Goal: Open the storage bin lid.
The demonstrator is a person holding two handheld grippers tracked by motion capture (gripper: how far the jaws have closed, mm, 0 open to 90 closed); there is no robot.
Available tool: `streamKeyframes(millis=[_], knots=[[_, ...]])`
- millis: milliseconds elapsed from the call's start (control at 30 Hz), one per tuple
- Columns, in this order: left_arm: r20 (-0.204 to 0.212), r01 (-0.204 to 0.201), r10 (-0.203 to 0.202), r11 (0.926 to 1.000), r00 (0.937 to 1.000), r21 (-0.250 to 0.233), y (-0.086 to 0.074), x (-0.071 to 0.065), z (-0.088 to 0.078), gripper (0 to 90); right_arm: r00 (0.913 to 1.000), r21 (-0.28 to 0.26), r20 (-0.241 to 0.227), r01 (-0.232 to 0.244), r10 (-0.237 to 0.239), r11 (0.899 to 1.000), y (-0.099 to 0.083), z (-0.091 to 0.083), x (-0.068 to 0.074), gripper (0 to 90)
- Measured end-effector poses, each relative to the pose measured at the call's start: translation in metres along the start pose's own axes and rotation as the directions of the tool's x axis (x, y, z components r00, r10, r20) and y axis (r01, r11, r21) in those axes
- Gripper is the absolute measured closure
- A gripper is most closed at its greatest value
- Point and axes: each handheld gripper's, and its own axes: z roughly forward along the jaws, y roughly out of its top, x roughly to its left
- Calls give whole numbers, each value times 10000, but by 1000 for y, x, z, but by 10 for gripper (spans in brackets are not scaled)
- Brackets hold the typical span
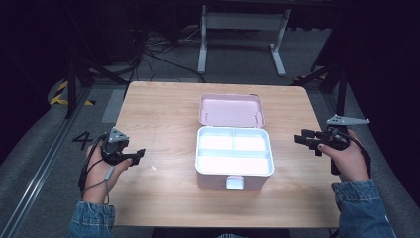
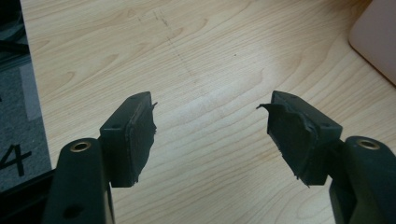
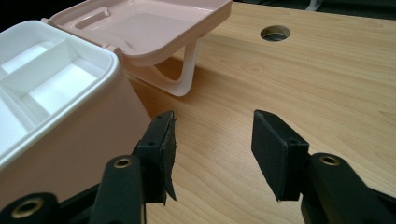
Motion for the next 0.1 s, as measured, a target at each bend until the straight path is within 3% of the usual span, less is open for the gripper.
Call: streamKeyframes(millis=[100], knots=[[195,114,-112,9999,9997,-92,0,-1,0,315,10000,-16,21,-50,50,10000,0,0,-1,503]])
